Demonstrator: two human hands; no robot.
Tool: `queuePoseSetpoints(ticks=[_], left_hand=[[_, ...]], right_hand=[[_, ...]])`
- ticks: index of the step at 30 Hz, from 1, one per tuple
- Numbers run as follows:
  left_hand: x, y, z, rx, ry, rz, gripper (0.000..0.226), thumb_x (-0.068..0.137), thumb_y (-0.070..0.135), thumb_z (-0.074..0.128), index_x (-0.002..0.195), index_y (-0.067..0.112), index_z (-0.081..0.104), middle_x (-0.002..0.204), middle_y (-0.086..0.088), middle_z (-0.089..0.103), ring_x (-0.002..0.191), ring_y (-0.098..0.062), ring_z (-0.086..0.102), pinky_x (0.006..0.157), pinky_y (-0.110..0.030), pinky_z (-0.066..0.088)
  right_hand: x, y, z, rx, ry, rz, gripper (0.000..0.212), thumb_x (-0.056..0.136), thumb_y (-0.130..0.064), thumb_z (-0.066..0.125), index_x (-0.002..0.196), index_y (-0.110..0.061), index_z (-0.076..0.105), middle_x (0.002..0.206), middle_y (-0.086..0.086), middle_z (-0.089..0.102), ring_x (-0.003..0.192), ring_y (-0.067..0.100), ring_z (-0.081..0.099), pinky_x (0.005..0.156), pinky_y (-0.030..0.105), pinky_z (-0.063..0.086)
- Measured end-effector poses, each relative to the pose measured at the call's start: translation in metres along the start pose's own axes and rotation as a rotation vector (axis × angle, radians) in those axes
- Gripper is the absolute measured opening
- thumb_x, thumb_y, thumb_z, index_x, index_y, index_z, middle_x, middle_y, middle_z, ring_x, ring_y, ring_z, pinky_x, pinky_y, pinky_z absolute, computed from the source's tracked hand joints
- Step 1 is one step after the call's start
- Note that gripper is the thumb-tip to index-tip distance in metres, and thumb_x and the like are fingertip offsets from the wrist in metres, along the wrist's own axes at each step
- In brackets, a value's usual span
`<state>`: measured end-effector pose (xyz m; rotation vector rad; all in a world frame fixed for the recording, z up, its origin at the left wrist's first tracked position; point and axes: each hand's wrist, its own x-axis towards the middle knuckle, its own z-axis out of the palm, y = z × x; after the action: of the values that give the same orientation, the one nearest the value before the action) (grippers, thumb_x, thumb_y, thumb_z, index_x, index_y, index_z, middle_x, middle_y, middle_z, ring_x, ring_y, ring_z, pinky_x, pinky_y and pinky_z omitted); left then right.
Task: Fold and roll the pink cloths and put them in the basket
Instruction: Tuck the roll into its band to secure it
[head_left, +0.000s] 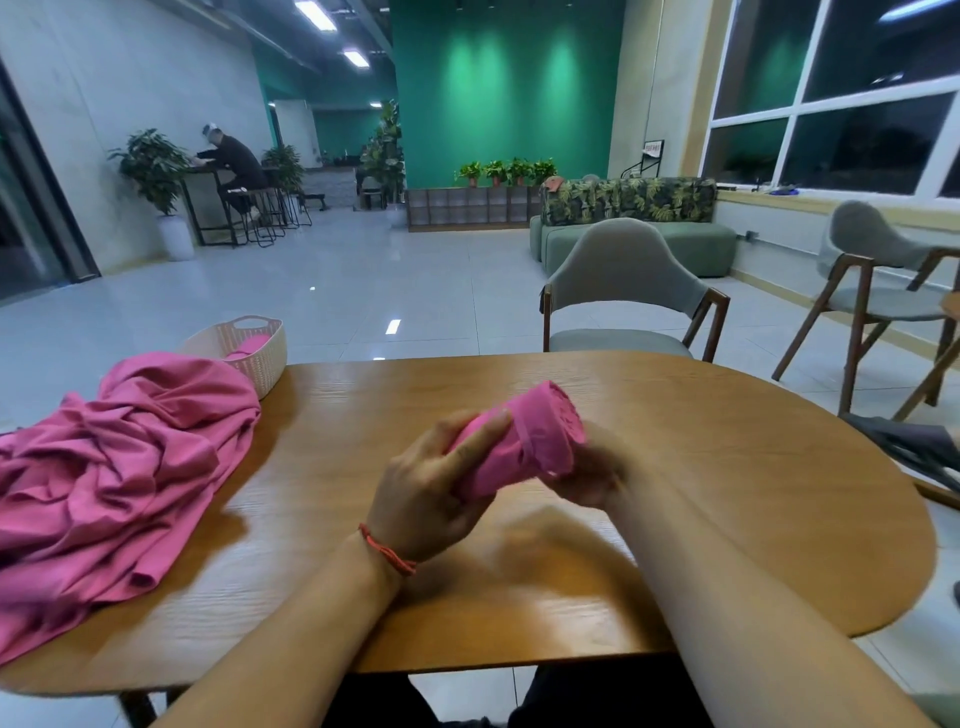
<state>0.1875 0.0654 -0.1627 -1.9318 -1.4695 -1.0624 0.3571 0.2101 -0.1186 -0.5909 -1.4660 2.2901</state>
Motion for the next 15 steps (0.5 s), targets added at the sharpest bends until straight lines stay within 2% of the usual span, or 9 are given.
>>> queuePoseSetpoints(ticks=[2, 4, 6, 8, 10, 12, 15], left_hand=[[-0.001, -0.004, 0.003, -0.015, 0.029, -0.117, 0.090, 0.087, 0.029, 0.078, 0.163, 0.035, 0.029, 0.149, -0.004, 0.052, 0.112, -0.027, 0.068, 0.073, -0.039, 0.062], [-0.001, -0.004, 0.003, -0.020, 0.019, -0.149, 0.098, 0.084, 0.027, 0.081, 0.164, 0.035, 0.025, 0.156, 0.001, 0.045, 0.111, -0.027, 0.068, 0.071, -0.037, 0.062], [-0.002, 0.000, 0.004, -0.048, -0.040, -0.115, 0.100, 0.083, 0.027, 0.080, 0.165, 0.035, 0.024, 0.163, 0.006, 0.038, 0.118, -0.027, 0.066, 0.079, -0.035, 0.061], [-0.002, 0.006, 0.005, -0.103, -0.096, -0.101, 0.096, 0.084, 0.027, 0.080, 0.164, 0.033, 0.028, 0.167, 0.010, 0.034, 0.128, -0.025, 0.062, 0.092, -0.036, 0.060], [-0.001, 0.009, 0.006, -0.126, -0.121, -0.107, 0.089, 0.086, 0.028, 0.079, 0.163, 0.033, 0.033, 0.167, 0.013, 0.033, 0.134, -0.022, 0.059, 0.097, -0.038, 0.058], [-0.001, 0.011, 0.008, -0.116, -0.112, -0.124, 0.086, 0.087, 0.030, 0.079, 0.162, 0.033, 0.036, 0.164, 0.013, 0.037, 0.132, -0.021, 0.060, 0.095, -0.039, 0.059], [-0.001, 0.012, 0.010, -0.132, -0.058, -0.185, 0.083, 0.086, 0.040, 0.082, 0.157, 0.030, 0.041, 0.157, 0.010, 0.047, 0.120, -0.019, 0.066, 0.088, -0.036, 0.060]], right_hand=[[0.016, 0.022, 0.004, 0.085, 0.198, 0.029, 0.036, 0.098, 0.000, 0.059, 0.068, -0.016, 0.072, 0.062, 0.000, 0.058, 0.054, 0.009, 0.049, 0.049, 0.019, 0.039], [0.025, 0.038, 0.015, 0.115, 0.298, 0.046, 0.032, 0.103, -0.002, 0.052, 0.076, -0.016, 0.062, 0.057, -0.001, 0.055, 0.056, 0.010, 0.047, 0.049, 0.020, 0.038], [0.029, 0.046, 0.026, 0.152, 0.334, 0.058, 0.029, 0.106, -0.007, 0.053, 0.079, -0.015, 0.062, 0.061, 0.004, 0.060, 0.063, 0.015, 0.052, 0.056, 0.025, 0.042], [0.029, 0.049, 0.026, 0.142, 0.367, 0.039, 0.031, 0.110, -0.013, 0.049, 0.083, -0.013, 0.063, 0.076, 0.008, 0.063, 0.070, 0.019, 0.057, 0.061, 0.028, 0.044], [0.028, 0.048, 0.017, 0.098, 0.386, 0.025, 0.030, 0.113, -0.004, 0.039, 0.093, -0.015, 0.059, 0.091, 0.006, 0.062, 0.078, 0.019, 0.060, 0.064, 0.029, 0.049], [0.026, 0.047, 0.012, 0.026, 0.367, 0.005, 0.033, 0.110, 0.006, 0.038, 0.097, -0.016, 0.058, 0.097, 0.005, 0.063, 0.084, 0.018, 0.062, 0.071, 0.031, 0.051], [0.020, 0.045, 0.012, -0.313, 0.310, -0.094, 0.029, 0.107, 0.003, 0.047, 0.087, -0.013, 0.061, 0.081, 0.003, 0.061, 0.075, 0.017, 0.057, 0.069, 0.026, 0.047]])
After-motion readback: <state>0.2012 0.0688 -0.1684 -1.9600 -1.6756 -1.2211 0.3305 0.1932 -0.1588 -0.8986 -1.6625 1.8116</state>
